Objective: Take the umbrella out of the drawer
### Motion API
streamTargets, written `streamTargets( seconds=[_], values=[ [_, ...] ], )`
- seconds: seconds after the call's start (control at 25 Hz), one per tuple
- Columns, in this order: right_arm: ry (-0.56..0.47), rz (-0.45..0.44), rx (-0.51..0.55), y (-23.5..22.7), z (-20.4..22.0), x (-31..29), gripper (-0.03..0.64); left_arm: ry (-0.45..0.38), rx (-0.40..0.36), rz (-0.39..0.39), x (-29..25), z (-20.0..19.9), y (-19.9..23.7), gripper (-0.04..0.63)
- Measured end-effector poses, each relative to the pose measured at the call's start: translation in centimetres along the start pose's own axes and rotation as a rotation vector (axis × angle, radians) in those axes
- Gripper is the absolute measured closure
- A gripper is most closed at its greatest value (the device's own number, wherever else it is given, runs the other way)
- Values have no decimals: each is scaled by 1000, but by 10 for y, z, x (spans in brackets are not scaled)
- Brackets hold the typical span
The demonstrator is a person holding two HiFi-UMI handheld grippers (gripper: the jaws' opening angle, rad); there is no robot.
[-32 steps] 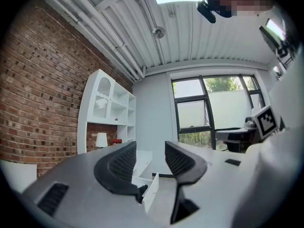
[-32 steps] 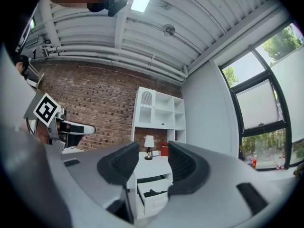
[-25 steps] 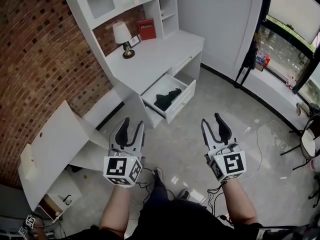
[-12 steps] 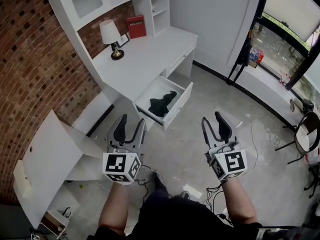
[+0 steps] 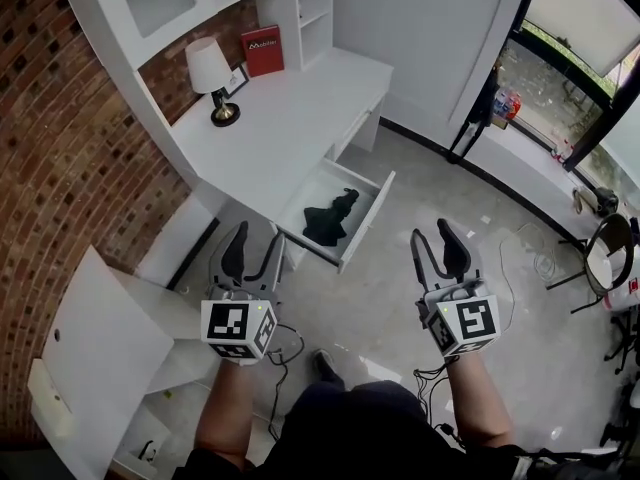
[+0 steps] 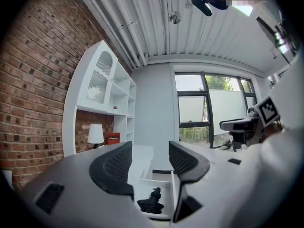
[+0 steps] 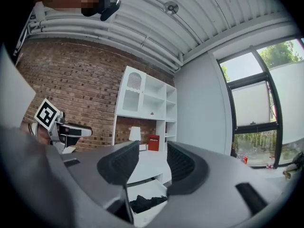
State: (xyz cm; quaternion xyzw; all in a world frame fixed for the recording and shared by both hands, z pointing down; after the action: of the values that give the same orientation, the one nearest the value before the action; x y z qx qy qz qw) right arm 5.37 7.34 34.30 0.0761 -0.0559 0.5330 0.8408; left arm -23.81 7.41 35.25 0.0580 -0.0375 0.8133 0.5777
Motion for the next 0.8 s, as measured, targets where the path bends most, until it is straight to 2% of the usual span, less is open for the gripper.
streamTargets(
  seconds=[0.24, 0.4, 0.56, 0.8],
  values=[
    [24, 16, 19, 13, 2, -22, 436, 6, 41, 25, -18, 13, 24, 371],
    [-17, 49, 35, 8, -1, -30, 443, 15, 52, 46, -32, 21, 24, 371],
    [-13, 51, 36, -4, 8, -38, 445, 28, 43, 47, -44, 28, 21, 371],
    [-25, 42, -21, -27, 27, -80, 449, 34, 0, 23, -78, 25, 35, 371]
  ],
)
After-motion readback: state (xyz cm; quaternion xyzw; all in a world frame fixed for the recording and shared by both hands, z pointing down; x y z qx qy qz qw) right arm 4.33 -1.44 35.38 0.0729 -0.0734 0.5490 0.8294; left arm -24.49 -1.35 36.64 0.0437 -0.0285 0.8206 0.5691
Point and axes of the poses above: the fingertips, and each gripper's own axes: x backward along the fingers, y to its left, z out of its underside, the point moved 5 cm from there along x, backward along the fingers, and after that the axes turned 13 degrees about -y, right-handed, at the moved point
